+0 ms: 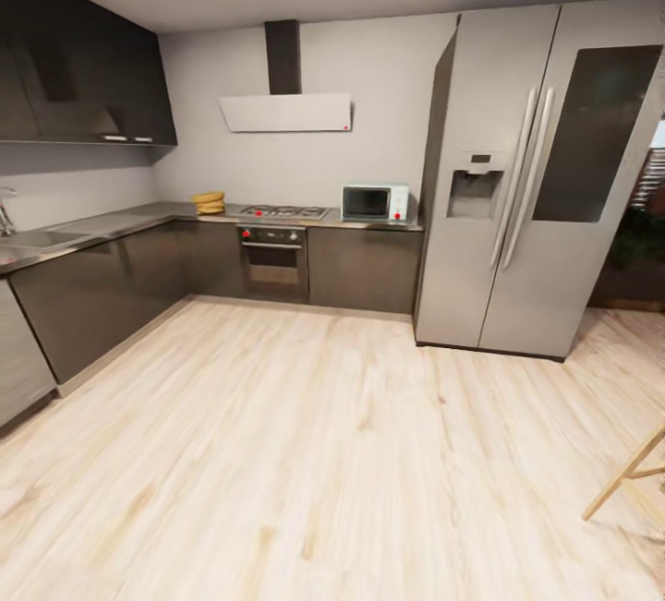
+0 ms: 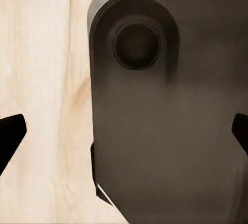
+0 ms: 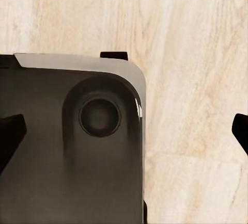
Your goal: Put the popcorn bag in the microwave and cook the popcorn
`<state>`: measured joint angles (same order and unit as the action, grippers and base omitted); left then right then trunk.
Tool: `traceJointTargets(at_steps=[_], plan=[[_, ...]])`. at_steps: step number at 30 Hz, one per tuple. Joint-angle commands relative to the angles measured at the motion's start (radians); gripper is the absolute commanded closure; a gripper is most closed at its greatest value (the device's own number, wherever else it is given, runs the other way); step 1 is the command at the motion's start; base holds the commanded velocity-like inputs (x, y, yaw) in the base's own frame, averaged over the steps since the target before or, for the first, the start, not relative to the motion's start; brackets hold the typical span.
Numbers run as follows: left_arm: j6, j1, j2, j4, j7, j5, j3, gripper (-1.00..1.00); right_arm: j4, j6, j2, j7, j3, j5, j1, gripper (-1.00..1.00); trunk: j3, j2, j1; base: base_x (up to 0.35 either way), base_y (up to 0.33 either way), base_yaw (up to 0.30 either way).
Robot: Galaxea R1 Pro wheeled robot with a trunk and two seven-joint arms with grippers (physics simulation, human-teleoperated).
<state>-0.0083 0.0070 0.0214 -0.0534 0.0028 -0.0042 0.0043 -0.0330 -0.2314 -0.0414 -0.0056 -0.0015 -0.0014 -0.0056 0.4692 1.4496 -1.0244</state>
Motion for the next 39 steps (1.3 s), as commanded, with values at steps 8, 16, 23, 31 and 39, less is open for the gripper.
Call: traceJointTargets(at_steps=[8,16,23,31,39], plan=[[-0.001,0.001,0.0,-0.002,0.0,0.0,0.0,-1.0,0.001,-0.003,0.0,-0.001,0.0,0.0,-0.001,-1.0,0.001,0.0,-0.001,0.302,0.165,-0.243],[-0.001,0.001,0.0,-0.002,0.0,0.0,0.0,-1.0,0.001,-0.003,0.0,-0.001,0.0,0.0,-0.001,-1.0,0.001,0.0,-0.001,0.279,0.2,-0.198],[-0.001,0.001,0.0,-0.003,0.0,0.0,0.0,-1.0,0.001,-0.003,0.0,-0.001,0.0,0.0,-0.001,-1.0,0.001,0.0,-0.001,0.262,0.204,-0.056],[-0.001,0.001,0.0,-0.002,0.0,0.0,0.0,-1.0,0.001,-0.003,0.0,-0.001,0.0,0.0,-0.001,-1.0,0.001,0.0,-0.001,0.261,0.204,-0.001],[-0.001,0.001,0.0,-0.002,0.0,0.0,0.0,-1.0,0.001,-0.003,0.0,-0.001,0.0,0.002,-0.001,-1.0,0.001,0.0,-0.001,0.261,0.203,0.0]])
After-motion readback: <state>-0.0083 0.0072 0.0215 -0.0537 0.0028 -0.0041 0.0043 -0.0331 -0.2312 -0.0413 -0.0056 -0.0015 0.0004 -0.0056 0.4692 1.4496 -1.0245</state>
